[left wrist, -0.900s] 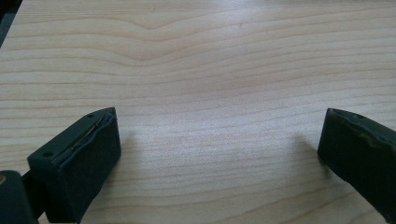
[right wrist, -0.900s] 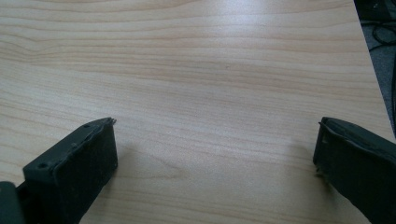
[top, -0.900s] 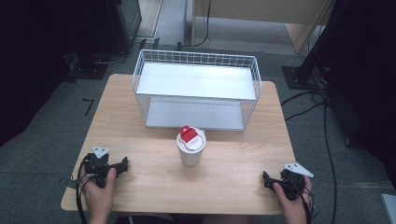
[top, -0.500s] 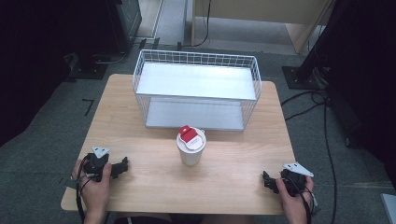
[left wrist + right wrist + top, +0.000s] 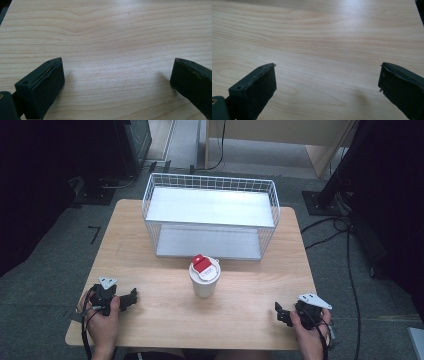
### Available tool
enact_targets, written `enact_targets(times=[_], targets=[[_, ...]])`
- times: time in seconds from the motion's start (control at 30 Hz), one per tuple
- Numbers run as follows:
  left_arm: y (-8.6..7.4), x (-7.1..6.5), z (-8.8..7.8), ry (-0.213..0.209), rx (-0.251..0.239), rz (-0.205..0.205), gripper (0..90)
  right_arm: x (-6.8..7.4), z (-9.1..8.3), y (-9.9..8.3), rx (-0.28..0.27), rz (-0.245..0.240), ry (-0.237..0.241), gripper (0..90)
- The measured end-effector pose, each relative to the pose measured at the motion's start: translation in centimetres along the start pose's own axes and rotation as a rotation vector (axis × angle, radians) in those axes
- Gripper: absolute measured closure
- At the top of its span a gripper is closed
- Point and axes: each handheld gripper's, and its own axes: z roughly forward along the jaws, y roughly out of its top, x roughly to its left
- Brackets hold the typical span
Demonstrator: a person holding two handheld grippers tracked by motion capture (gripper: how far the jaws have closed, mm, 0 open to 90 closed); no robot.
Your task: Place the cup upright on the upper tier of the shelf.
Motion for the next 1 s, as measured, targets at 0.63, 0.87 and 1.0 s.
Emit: enact_targets(times=[0.63,0.87,1.0], targets=[[0.0,0.0,0.0,-0.001,0.0,-0.003,0.0,7.4,0.7,3.6,-0.061,-0.113,0.102,1.6],[0.0,0.0,0.0,-0.001,0.0,-0.002,0.0,9.4,1.2,4.5,-0.071,-0.132,0.133,1.6],[0.0,0.0,0.0,0.0,0.0,-0.002,0.0,10.5,1.4,4.9,-0.076,-0.147,0.151,1.6]])
